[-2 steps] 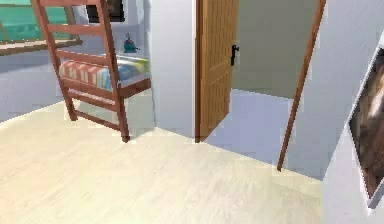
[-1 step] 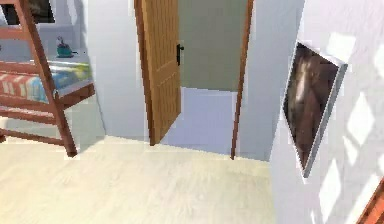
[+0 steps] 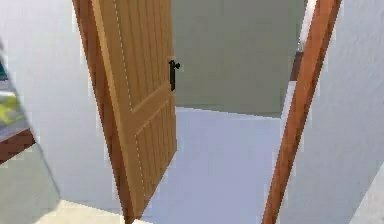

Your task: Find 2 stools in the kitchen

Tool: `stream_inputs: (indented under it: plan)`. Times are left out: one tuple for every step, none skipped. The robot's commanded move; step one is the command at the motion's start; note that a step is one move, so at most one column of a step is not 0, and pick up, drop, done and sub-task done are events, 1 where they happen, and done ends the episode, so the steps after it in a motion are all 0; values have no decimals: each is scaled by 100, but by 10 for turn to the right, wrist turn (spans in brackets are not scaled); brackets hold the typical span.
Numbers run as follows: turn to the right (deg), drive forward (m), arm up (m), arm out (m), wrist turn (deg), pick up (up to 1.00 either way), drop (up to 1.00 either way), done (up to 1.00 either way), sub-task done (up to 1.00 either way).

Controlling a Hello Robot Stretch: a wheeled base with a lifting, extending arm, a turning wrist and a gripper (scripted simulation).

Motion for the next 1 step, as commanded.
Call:
stream_inputs:
  plan:
    - [60,0,0,0,0,0,0,0,0]
